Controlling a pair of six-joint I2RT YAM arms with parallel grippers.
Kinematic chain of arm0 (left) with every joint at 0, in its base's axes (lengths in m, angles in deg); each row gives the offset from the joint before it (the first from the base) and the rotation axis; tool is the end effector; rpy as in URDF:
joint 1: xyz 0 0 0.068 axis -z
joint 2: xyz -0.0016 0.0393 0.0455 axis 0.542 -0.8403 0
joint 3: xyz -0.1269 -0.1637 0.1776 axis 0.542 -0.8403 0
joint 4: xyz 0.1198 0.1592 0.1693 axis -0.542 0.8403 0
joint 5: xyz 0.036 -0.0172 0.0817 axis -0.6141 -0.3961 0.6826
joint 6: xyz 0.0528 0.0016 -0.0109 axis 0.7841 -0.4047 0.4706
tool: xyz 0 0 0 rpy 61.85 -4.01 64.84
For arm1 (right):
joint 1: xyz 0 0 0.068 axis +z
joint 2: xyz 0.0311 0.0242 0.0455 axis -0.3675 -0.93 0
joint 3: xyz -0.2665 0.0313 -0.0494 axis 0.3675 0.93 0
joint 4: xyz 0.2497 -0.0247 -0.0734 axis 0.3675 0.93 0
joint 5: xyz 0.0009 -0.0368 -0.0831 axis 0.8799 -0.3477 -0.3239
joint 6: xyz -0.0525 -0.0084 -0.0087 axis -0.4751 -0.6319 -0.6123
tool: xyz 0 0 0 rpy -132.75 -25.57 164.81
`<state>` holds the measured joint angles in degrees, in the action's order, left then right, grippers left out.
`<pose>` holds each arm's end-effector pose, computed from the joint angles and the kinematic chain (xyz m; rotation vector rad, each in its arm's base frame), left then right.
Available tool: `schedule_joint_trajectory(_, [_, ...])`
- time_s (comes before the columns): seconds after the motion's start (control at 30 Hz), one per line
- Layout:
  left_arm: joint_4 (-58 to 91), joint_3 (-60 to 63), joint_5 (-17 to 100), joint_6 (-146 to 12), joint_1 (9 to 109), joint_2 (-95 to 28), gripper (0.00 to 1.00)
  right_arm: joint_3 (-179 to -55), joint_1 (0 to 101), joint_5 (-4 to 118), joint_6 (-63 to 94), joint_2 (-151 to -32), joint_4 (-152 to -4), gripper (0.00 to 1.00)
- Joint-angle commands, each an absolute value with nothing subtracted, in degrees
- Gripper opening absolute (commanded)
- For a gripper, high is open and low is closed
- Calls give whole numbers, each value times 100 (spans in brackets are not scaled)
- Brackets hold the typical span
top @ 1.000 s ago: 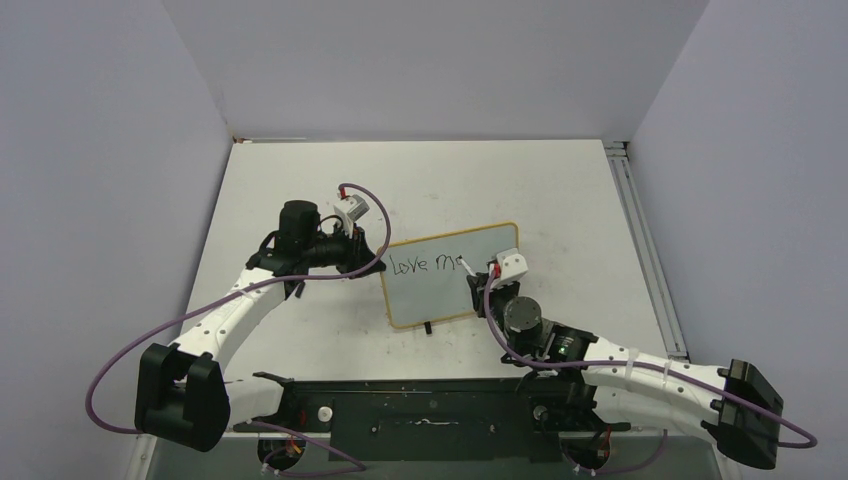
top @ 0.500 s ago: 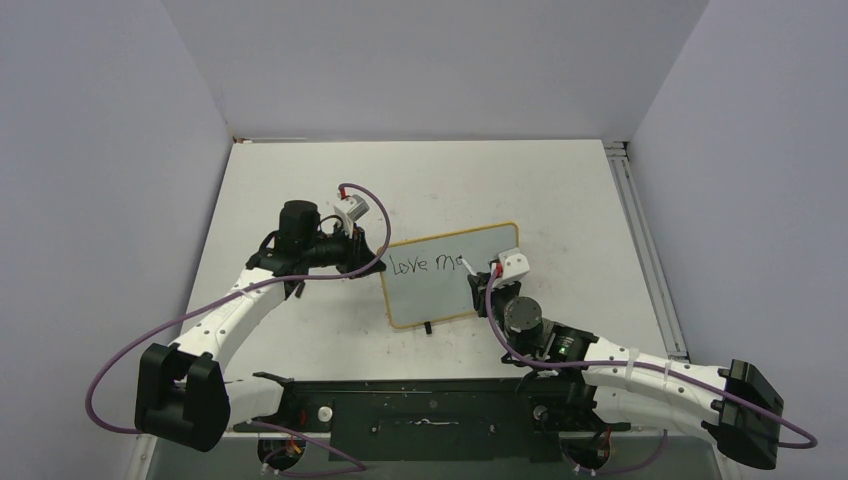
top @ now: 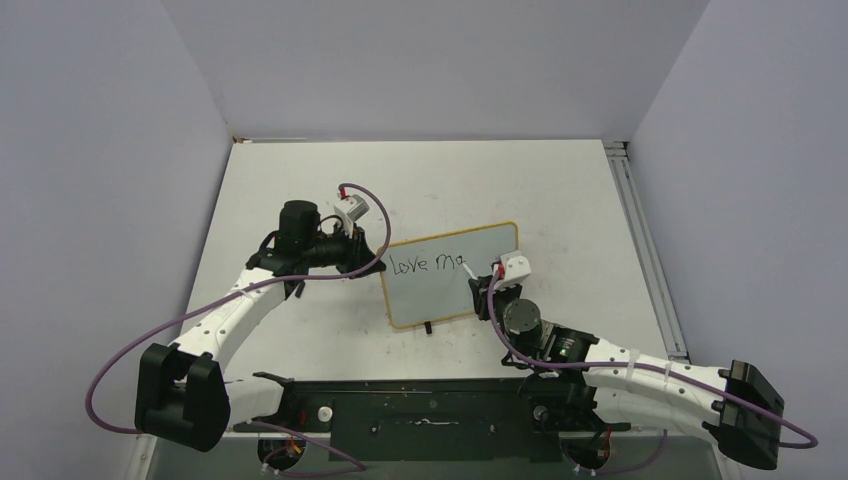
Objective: Write a sentence on the whiteboard
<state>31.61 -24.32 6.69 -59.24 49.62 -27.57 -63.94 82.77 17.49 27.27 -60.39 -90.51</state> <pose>0.2398 -0.0979 0.2592 0.6652 2.0879 -1.0328 0.1105 0.1617 0.2296 -0.2810 1.7932 0.4799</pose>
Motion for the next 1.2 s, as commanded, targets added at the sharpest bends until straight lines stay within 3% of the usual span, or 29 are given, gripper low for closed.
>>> schedule_joint_trajectory(0.0, [3233, -2259, 765, -5838, 4962, -2675, 0, -6310, 8283, 1607, 2886, -5932, -8859, 5])
schedule_joint_trajectory(0.9, [3244, -2251, 810, -5823, 4961, -2657, 0, -6809, 8270, 1795, 2234, -5468, -8724, 5])
schedule_joint_trajectory(1.17, [3287, -2253, 847, -5795, 4970, -2630, 0, -6897, 7498, 2687, 1995, -5399, -8811, 5])
